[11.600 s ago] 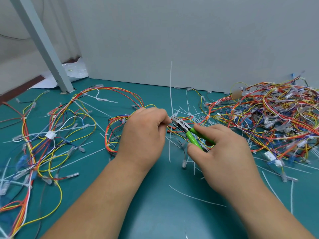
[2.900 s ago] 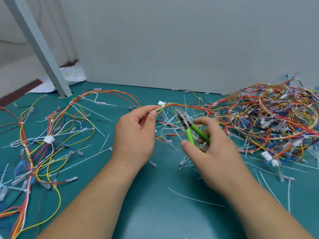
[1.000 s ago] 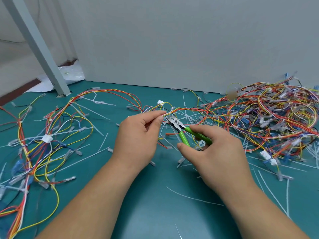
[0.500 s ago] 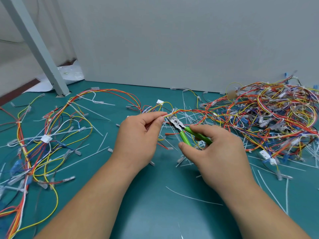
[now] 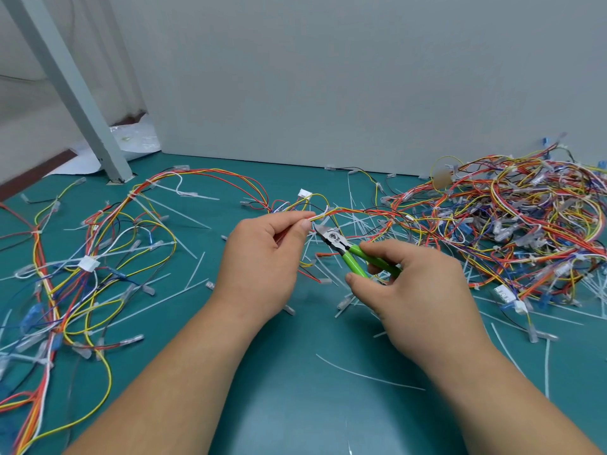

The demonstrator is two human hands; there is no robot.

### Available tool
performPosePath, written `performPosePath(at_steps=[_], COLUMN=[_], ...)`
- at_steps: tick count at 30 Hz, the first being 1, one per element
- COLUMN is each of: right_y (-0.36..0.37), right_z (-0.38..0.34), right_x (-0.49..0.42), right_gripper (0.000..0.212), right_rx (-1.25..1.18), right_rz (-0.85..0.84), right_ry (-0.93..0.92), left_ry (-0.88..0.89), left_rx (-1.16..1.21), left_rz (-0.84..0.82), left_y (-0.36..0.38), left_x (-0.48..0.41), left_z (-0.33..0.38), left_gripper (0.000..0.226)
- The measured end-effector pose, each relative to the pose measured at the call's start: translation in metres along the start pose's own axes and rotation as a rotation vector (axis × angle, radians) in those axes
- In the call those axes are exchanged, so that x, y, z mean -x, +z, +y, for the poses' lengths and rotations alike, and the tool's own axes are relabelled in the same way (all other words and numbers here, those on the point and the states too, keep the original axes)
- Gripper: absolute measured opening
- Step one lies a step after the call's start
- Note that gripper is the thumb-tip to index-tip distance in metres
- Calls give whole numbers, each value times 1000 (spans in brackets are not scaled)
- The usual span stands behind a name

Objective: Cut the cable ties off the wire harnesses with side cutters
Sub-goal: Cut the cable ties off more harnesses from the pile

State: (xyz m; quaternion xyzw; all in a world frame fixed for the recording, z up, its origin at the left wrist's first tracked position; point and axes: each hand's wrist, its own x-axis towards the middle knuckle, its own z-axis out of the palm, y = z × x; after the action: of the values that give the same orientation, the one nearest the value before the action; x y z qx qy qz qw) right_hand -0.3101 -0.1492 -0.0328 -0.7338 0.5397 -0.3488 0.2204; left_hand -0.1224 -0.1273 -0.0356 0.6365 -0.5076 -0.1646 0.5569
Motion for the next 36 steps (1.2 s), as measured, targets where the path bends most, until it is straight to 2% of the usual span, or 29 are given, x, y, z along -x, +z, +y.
performPosePath(at_steps=[9, 11, 14, 17, 21, 25, 28, 31, 34, 36], right_y=[5, 6, 6, 2, 2, 2, -3, -9, -15, -17], right_z=[0, -4, -10, -14, -16, -15, -14, -13, -10, -9], right_x=[-2, -3, -3, -2, 1, 4, 0, -3, -6, -9], right_gripper=[17, 21, 45, 56, 62, 64, 77, 95, 92, 83], right_rx=[-261, -502, -1083, -1333, -1402, -1377, -1379, -1423, -1498, -1535], right_rz=[11, -68, -294, -429, -521, -524, -528, -504, -445, -405], right_ry=[90, 162, 356, 367, 280, 234, 188, 139, 127, 122], left_ry=[-171, -181, -121, -52, 111, 248, 254, 288, 245, 190], left_rx=[190, 210, 192, 180, 87, 0, -65, -228, -353, -352], left_rz=[44, 31, -5, -49, -169, -249, -206, -106, -1, -6], left_y=[0, 0, 1, 2, 2, 0, -2, -4, -8, -12], left_x=[-9, -9, -6, -4, 3, 10, 7, 5, 3, 1], left_z=[-6, -5, -2, 3, 5, 9, 9, 8, 10, 10], left_gripper=[18, 19, 19, 19, 20, 26, 22, 24, 34, 34])
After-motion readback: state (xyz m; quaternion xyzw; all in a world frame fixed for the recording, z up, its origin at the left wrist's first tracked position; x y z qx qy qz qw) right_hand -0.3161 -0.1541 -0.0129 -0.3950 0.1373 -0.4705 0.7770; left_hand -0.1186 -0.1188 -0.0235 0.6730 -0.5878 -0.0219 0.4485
